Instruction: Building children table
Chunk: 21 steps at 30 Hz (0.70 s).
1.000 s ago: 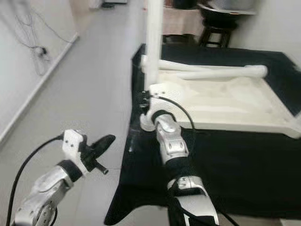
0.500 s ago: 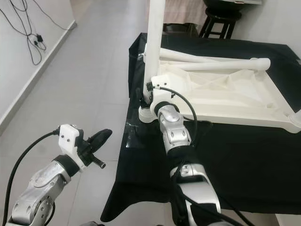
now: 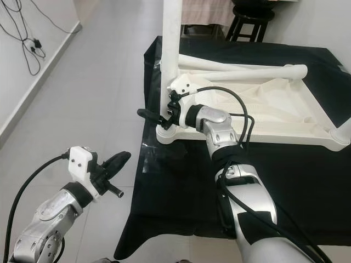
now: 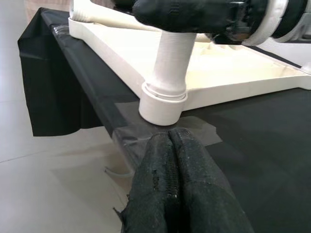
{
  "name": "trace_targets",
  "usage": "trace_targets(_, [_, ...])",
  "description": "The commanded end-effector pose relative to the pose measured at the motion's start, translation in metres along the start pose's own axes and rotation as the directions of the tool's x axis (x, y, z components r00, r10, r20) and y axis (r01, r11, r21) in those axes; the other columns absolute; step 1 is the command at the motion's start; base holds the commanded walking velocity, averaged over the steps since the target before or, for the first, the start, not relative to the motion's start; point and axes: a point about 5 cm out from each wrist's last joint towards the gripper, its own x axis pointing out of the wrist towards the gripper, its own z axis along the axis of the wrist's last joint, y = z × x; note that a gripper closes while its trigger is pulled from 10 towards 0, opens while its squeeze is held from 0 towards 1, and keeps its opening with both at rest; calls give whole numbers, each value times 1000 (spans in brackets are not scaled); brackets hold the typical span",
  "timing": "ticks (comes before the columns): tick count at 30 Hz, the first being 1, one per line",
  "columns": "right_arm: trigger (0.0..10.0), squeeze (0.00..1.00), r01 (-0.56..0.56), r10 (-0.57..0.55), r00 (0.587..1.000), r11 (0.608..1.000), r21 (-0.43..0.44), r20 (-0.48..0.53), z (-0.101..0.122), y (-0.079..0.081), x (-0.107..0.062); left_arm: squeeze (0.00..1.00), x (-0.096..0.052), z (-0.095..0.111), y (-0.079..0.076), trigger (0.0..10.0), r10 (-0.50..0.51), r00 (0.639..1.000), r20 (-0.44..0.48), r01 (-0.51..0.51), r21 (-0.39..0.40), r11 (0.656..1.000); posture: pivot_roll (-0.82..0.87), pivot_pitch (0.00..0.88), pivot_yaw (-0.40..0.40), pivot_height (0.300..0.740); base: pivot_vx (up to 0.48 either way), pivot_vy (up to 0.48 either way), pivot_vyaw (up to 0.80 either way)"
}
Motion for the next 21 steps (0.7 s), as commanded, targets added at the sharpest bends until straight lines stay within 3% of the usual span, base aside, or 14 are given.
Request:
trace_targets(1, [0,0,-50,50,998,998,27,-23,-7,7,7,0,-2,-3,-2,10000,-2,1000,-18,2,-12,1000,96,134,-74,740,0,0,0])
trace_targets(15, [0,0,-22,22,1000,999,34,6,-12,-3,-7,0,-2,-4,-2,10000,-1,1000,-22,1,-12,1000,83,121,-67,740,0,0,0])
trace_targets(18, [0,0,215,-214,976,976,33,-45,-40,-5,-24,0,-3,-5,-1,10000,-2,1000,-24,1,-15,1000,68,108,-68,740,0,0,0])
trace_targets(19, [0,0,215,-214,976,976,33,-45,-40,-5,-24,0,-3,-5,-1,10000,-2,1000,-24,1,-15,1000,68,108,-68,740,0,0,0])
trace_targets(20, [0,0,473,-470,881,874,114,-55,-52,-1,-23,0,-3,-5,1,10000,-3,1000,-26,3,-15,1000,61,100,-57,740,0,0,0])
trace_targets(21, [0,0,636,-631,770,752,171,-90,-60,2,-26,0,-3,-6,1,10000,-4,1000,-27,4,-16,1000,61,100,-57,740,0,0,0])
